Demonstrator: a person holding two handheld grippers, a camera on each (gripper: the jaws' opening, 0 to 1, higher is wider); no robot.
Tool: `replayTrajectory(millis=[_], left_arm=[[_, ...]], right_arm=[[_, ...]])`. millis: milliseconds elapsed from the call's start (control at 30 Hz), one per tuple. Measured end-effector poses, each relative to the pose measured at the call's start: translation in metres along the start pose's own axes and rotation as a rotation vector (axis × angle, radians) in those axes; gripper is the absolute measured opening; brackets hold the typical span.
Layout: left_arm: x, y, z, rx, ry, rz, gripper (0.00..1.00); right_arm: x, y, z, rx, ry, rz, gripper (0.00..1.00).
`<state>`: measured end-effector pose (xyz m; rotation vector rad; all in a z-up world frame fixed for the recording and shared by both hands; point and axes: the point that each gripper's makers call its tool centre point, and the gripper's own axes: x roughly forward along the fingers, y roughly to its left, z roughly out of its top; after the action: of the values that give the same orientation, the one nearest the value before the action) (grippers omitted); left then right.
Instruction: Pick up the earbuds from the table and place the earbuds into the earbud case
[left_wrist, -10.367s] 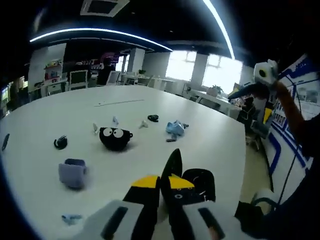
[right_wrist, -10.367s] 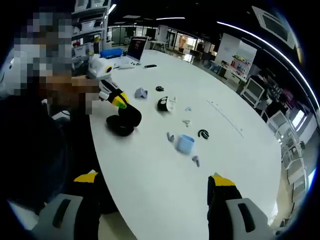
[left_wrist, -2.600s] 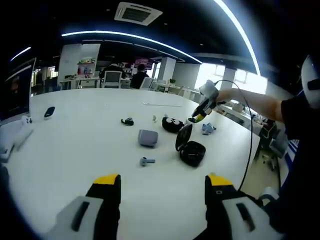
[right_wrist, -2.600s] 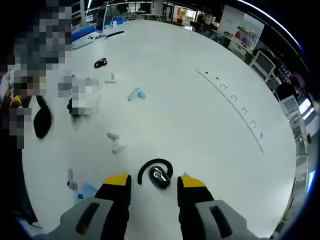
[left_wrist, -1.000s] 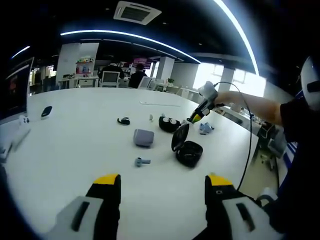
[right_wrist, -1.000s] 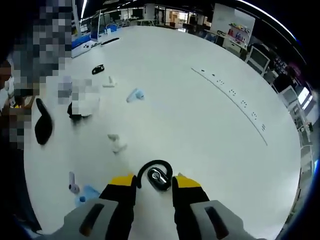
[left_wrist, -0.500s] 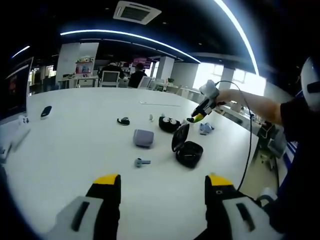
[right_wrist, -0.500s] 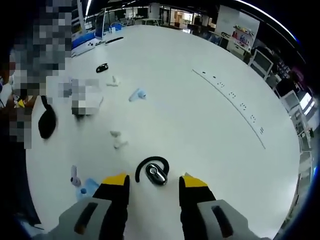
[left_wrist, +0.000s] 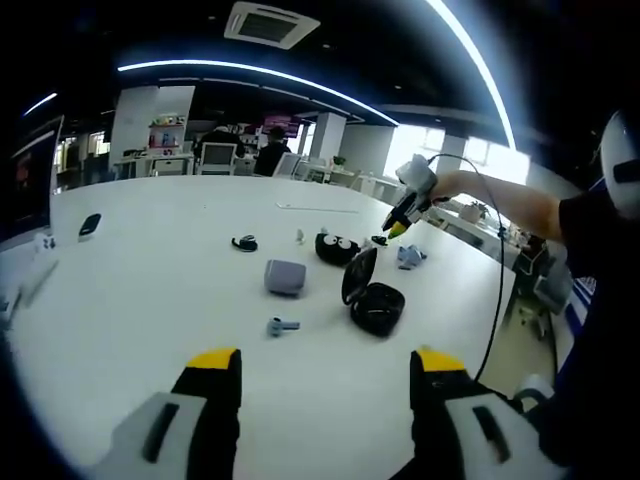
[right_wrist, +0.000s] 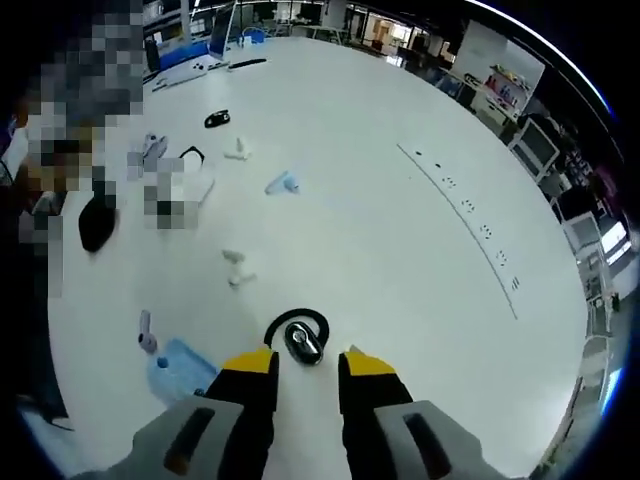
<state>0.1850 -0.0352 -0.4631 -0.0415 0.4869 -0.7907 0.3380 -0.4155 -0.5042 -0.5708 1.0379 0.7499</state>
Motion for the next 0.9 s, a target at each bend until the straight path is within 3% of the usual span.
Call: replayTrajectory(millis=[567,733,900], left_arm=[[0.003,0.004,0.000,-0.007,0.003,0.008,0.69],[0.004,0.003,0.000,-0.008,0.004,0.005,0.69],[0.003,0.002,0.000,-0.005,0.003,0.005,0.69]], right_arm=[[0.016,-0.001,0.002,0.018,0.029,0.035,0.15],[0.018,-0.001,-0.001,0.014,0.030,0.035,0.02],[0.018,-0.001,0.000,0.021,0.015,0.027,0.10]])
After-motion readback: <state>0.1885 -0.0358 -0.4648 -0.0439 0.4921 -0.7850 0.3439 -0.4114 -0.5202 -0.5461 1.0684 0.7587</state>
